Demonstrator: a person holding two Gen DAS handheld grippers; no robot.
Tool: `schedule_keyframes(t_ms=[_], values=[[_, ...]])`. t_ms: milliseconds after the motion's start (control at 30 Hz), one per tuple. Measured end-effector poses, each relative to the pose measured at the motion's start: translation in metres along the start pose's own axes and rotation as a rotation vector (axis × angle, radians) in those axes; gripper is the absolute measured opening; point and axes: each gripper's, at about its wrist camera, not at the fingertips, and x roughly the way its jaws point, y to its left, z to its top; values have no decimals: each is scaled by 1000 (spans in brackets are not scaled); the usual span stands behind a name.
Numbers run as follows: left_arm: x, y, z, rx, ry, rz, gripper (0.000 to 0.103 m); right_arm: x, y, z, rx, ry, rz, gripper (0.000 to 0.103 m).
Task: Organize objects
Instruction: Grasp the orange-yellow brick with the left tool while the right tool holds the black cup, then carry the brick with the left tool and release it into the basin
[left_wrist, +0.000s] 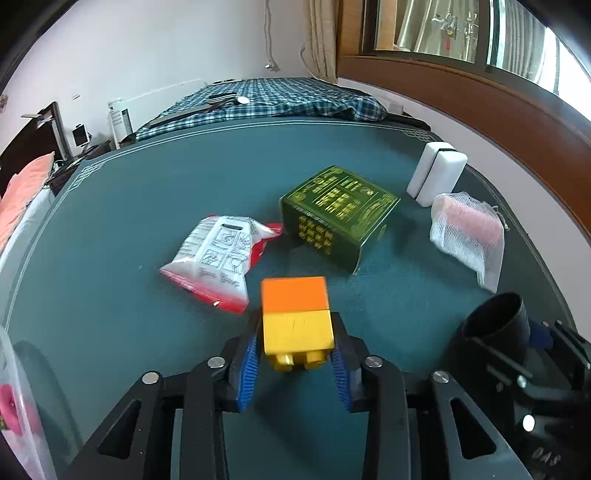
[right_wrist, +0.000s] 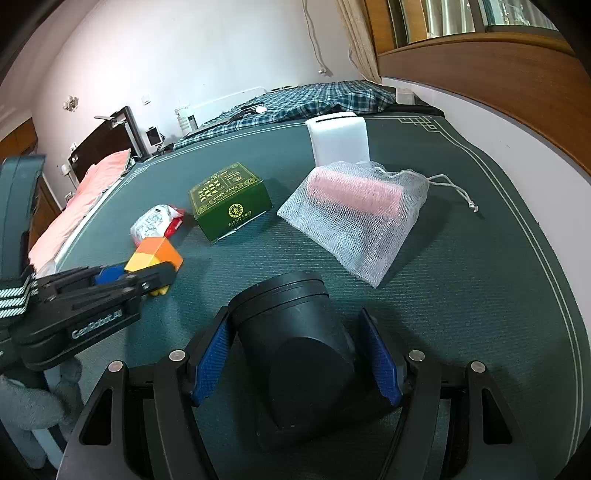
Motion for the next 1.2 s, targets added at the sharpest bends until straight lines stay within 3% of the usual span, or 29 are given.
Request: schedule_keyframes(t_ms=[833,1200], values=[[-68,25,-35,-52,-63,28,34,1,4,0,-18,7,-8,72],[-98,55,-47,-105,-114,85,34,1,3,0,-19,5,-42,58]])
